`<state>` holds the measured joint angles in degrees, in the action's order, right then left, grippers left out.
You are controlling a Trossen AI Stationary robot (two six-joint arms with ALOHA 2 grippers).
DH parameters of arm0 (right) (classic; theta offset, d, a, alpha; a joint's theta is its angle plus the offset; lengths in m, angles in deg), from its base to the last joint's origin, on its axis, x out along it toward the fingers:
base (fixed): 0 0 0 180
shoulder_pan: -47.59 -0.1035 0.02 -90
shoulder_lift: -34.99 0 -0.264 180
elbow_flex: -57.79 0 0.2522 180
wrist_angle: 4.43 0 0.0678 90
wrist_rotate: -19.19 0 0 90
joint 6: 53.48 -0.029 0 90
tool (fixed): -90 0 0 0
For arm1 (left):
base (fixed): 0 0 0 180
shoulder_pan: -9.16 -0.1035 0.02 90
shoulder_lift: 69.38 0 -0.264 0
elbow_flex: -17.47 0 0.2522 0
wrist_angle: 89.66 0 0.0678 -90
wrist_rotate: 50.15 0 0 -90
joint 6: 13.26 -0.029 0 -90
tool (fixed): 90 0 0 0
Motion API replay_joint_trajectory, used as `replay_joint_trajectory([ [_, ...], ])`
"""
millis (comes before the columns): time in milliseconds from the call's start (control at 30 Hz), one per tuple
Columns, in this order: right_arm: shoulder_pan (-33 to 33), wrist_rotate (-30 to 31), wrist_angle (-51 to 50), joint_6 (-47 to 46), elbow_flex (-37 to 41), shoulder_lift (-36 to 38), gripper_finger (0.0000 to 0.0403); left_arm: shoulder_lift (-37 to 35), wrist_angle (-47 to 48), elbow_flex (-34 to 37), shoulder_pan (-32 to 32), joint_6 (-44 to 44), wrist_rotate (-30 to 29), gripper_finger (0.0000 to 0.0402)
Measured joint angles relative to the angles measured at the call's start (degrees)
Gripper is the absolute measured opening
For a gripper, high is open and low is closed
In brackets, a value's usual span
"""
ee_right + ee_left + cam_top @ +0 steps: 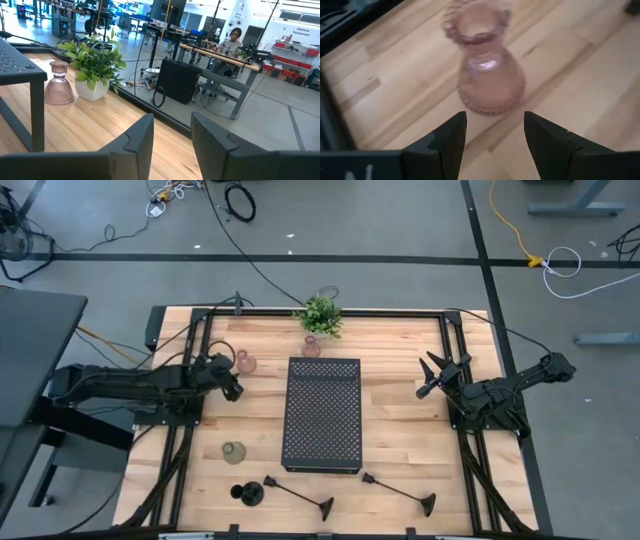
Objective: Pick & Place candle stick holders
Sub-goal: Put the left purple glass candle holder on the shelf
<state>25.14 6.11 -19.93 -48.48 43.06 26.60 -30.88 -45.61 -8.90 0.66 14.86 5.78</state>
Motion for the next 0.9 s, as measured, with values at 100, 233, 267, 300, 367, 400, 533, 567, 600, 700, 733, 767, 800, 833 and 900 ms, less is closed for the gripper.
replay_joint_trajectory([
  [100,0.0,0.0,0.0,0.01,0.0,-0.01,0.013,1.15,-2.92,0.0,-0.02,-0.1,-0.37,0.0217],
  [233,0.0,0.0,0.0,0.0,0.01,0.01,0.013,1.79,-7.36,0.0,-0.06,-1.48,-1.45,0.0255],
  [267,0.01,0.0,0.0,0.01,0.0,0.01,0.013,1.78,-7.68,0.0,-0.08,-1.64,-2.0,0.0265],
  [300,0.02,0.0,0.0,-0.01,0.01,0.01,0.013,1.97,-8.03,0.0,-0.16,-1.76,-2.8,0.0276],
  [367,0.0,0.02,0.0,0.01,0.02,0.01,0.013,2.11,-8.78,0.0,-0.64,-1.74,-4.4,0.0294],
  [400,0.0,0.0,0.0,-0.01,0.0,0.01,0.013,2.1,-8.8,0.0,-0.95,-1.76,-4.83,0.0302],
  [533,0.0,0.0,0.0,0.0,0.0,0.01,0.013,2.43,-9.82,0.0,-2.67,-1.74,-5.14,0.032],
  [567,0.0,0.0,0.0,0.0,0.0,0.01,0.013,2.73,-10.42,-0.01,-3.1,-1.74,-5.15,0.0322],
  [600,0.0,0.02,0.0,-0.01,0.0,0.01,0.013,3.09,-11.08,-0.02,-3.48,-1.75,-5.17,0.0322],
  [700,0.0,0.02,0.0,-0.01,0.0,0.01,0.013,4.01,-13.81,-0.02,-4.54,-1.79,-5.15,0.0323],
  [733,0.0,0.02,0.0,0.01,0.0,0.01,0.013,4.51,-15.12,-0.08,-4.83,-1.81,-5.15,0.0323],
  [767,0.0,0.02,0.0,0.01,0.0,0.01,0.013,5.04,-15.65,-0.1,-5.13,-1.83,-5.14,0.0323],
  [800,0.0,0.02,0.0,0.01,0.0,0.01,0.013,5.69,-16.07,-0.09,-5.47,-1.84,-5.13,0.0323],
  [833,0.0,0.01,0.0,0.0,0.0,0.01,0.013,6.5,-16.9,-0.09,-5.83,-1.82,-5.13,0.0323],
  [900,0.01,0.02,0.0,0.01,0.0,0.01,0.013,8.08,-16.82,-0.09,-6.47,-1.79,-5.15,0.0323],
])
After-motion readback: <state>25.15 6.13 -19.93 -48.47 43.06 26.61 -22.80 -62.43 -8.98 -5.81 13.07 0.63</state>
